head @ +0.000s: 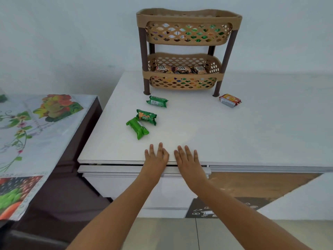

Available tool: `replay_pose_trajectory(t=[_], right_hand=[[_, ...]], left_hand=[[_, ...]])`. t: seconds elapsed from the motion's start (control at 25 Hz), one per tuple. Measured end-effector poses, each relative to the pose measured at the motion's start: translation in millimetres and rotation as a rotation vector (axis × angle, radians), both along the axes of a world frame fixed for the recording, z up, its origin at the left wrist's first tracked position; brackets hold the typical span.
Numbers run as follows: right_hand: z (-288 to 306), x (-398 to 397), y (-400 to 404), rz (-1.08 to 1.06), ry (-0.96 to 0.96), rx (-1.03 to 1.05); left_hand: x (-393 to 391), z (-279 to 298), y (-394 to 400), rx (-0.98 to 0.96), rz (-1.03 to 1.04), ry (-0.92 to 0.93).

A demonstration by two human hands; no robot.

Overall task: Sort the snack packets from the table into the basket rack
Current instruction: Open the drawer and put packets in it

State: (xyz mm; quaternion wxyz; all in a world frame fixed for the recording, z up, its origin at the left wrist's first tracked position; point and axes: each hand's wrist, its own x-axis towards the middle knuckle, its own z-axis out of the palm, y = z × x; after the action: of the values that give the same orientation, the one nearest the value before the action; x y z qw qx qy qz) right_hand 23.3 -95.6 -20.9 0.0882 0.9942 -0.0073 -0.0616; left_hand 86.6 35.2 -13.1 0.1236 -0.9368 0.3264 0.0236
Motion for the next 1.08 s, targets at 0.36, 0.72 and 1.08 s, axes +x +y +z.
replay_pose_trajectory(t=[0.36, 0.72, 1.08], right_hand=[[3.7, -5.8, 8.5, -0.026, 0.001, -0.02], [-11.3, -10.9, 1.8, 0.006, -0.002, -0.021], [-20.5, -39.1, 21.1, 0.007, -0.055, 0.179]], left_hand=[[-1.4, 2.1, 9.2, 0.106, -0.064, 0.039], [1.3, 1.2, 13.6, 0.163, -0.139, 0.093], [-6.4, -24.6, 71.5, -0.126, -0.394, 0.037]])
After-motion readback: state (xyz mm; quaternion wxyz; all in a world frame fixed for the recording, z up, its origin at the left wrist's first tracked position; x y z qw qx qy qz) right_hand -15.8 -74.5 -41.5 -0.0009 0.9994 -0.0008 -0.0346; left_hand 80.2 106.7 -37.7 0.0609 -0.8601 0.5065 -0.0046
